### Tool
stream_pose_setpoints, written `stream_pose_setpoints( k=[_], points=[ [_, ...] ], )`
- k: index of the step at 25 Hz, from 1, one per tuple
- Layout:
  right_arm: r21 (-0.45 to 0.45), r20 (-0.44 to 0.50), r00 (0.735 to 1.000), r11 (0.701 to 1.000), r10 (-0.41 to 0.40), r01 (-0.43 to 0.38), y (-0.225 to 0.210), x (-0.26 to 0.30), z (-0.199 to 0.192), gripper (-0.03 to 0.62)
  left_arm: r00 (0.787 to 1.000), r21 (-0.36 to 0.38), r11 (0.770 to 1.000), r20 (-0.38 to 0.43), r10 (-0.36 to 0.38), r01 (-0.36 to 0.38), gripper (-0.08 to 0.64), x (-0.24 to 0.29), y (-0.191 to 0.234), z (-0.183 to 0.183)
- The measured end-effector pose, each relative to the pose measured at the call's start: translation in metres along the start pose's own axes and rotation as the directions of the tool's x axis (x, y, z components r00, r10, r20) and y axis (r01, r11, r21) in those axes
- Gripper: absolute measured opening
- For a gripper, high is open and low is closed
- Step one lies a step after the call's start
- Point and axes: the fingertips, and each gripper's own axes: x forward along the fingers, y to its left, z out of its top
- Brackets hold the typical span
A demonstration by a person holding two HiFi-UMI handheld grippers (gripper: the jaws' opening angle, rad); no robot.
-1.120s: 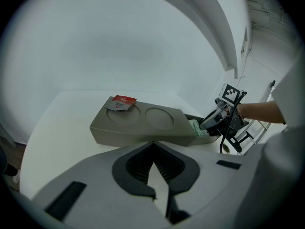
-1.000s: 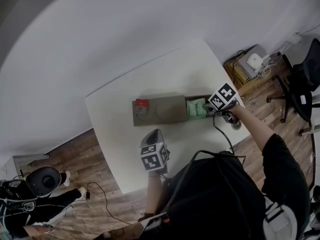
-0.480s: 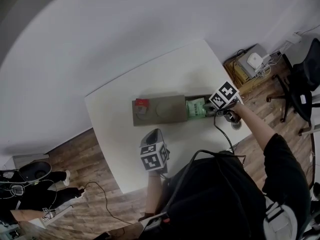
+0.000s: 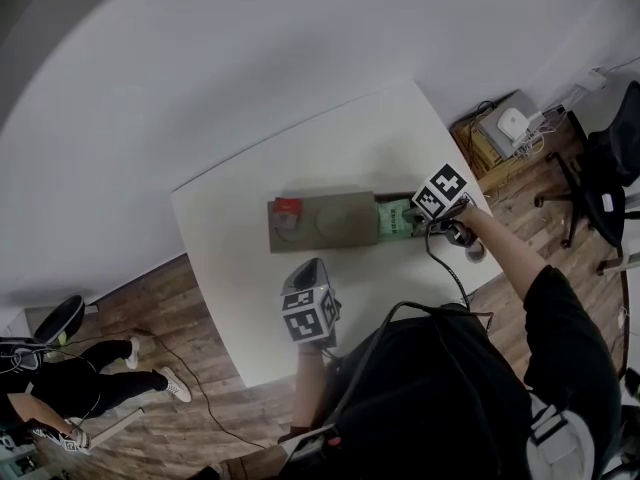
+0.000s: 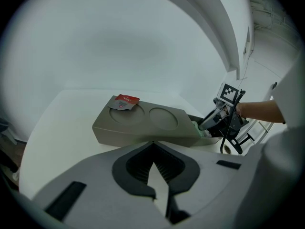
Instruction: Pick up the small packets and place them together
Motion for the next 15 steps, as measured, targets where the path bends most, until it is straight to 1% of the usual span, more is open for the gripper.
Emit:
stream_pose_setpoints(
  k=[6, 9, 11, 12, 14, 15],
  points=[
    [-0.007, -0.015, 1.0, 1.0, -0.014, 0.014, 0.0, 0.001, -0.002, 0.098, 1.0, -0.005, 1.0, -0.003, 0.001, -0.001, -0.003, 0.002, 0.002, 0.0],
    [-0.03, -0.013, 0.999, 0.999, -0.04, 0.039, -0.004, 0.002, 0.001, 0.088, 1.0, -0.005, 1.0, -0.005, 0.0, 0.0, -0.003, 0.004, 0.001, 0.001],
    [-0.05, -0.016, 0.996, 0.995, -0.083, 0.082, -0.009, 0.003, 0.003, 0.077, 1.0, -0.004, 1.0, -0.005, 0.0, 0.0, -0.003, 0.004, 0.001, 0.001],
    [-0.066, -0.024, 0.993, 0.991, -0.118, 0.116, -0.012, 0.003, 0.002, 0.007, 1.0, -0.004, 1.0, -0.005, 0.001, -0.001, -0.003, 0.004, 0.002, 0.001],
    [-0.109, -0.04, 0.984, 0.98, -0.171, 0.166, -0.016, 0.002, 0.0, 0.002, 1.0, -0.005, 1.0, -0.006, 0.004, -0.004, -0.003, 0.004, 0.003, 0.001],
    [-0.126, -0.04, 0.984, 0.978, -0.174, 0.167, -0.013, 0.002, 0.0, 0.002, 1.0, -0.006, 1.0, -0.006, 0.005, -0.005, -0.003, 0.004, 0.003, 0.001]
  ],
)
